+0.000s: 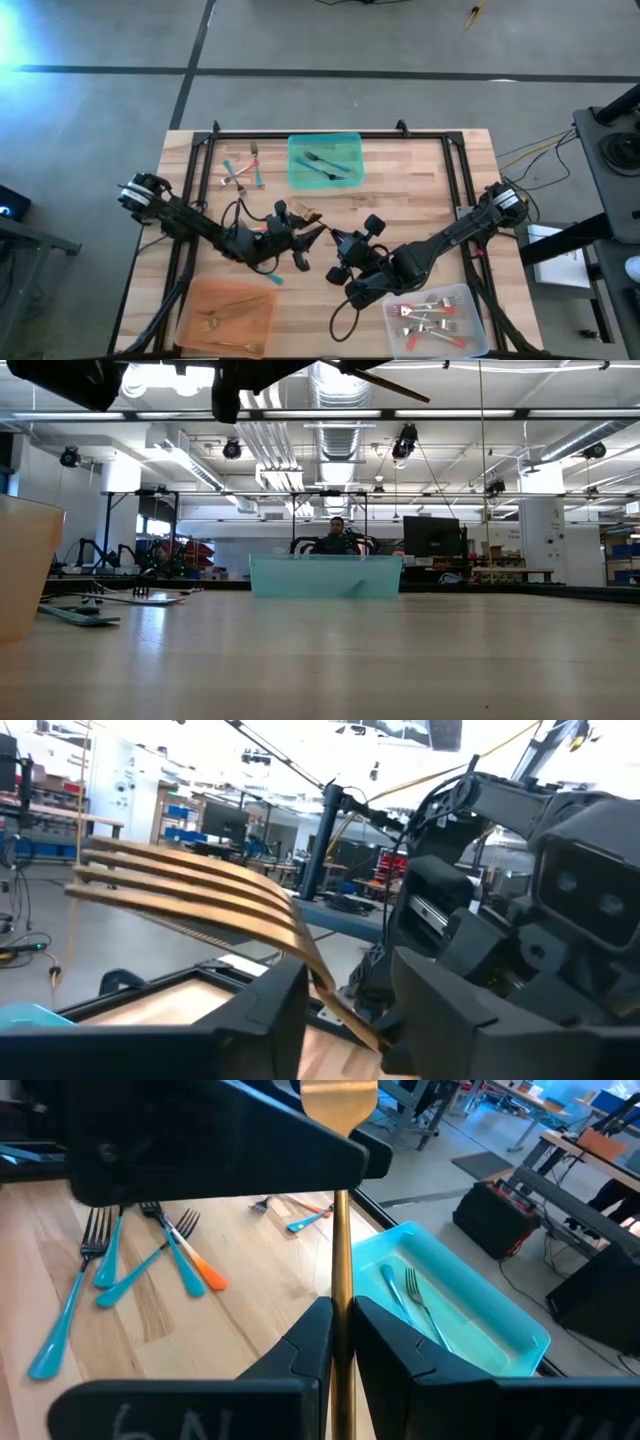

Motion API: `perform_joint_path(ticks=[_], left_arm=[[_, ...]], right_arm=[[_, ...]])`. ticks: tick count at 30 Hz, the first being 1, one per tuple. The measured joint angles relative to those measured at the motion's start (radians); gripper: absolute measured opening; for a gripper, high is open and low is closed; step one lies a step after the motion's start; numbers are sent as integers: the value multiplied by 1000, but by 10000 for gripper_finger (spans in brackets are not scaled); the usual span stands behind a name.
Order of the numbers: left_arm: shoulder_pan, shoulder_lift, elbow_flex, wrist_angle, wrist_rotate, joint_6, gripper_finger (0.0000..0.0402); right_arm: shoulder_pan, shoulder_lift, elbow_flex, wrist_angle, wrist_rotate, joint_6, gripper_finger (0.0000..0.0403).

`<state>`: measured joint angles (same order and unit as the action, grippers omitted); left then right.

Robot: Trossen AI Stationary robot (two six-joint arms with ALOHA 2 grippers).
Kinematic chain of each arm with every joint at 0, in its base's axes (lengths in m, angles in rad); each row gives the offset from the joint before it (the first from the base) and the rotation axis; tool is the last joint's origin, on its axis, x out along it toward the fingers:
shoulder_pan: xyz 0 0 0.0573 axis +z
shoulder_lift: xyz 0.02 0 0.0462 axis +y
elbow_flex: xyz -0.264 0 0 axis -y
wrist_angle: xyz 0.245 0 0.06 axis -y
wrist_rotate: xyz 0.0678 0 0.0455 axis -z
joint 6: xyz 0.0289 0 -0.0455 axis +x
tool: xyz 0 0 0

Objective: Sort silverware by color (type)
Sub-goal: Put the gold fork into the orange bin

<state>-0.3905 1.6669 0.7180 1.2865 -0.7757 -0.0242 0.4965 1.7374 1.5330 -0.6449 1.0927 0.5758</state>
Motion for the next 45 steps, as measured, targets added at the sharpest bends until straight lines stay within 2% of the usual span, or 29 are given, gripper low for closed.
perform_joint_path(ticks=[3,6,8,18,21,27,29,31,33,36,38,41,45], left_arm=[[0,0,1,0,-2,0,87],[0,0,-4,1,-3,-1,29],[-1,-1,-6,5,5,-17,10],[0,-2,-8,3,5,-21,2],[0,-1,-9,-5,-5,-11,2],[0,-36,-23,-20,-29,55,1],[-3,-79,-35,-77,-50,71,1],[-16,-147,-49,-202,-72,65,1],[-42,-227,-56,-401,-88,21,1],[-97,-357,-52,-770,-82,-180,1],[-143,-428,-18,-1029,-65,-329,1],[-231,-490,81,-1431,-38,-520,0],[-338,-473,315,-1962,54,-769,0]], right_arm=[[0,0,0,0,0,-1,33],[1,0,0,-1,0,-4,33],[0,0,0,-3,-1,-7,33],[0,1,-1,-4,-1,-16,35],[0,1,-1,0,-4,-63,46],[1,-8,0,-1,-127,-126,94],[7,-17,0,-11,-179,-131,112],[11,-28,0,-31,-261,-128,126],[15,-37,0,-56,-362,-111,136],[18,-43,0,-84,-463,-85,141],[17,-43,0,-109,-483,-71,138],[16,-41,0,-140,-491,-70,131],[12,-37,-1,-169,-491,-58,121]])
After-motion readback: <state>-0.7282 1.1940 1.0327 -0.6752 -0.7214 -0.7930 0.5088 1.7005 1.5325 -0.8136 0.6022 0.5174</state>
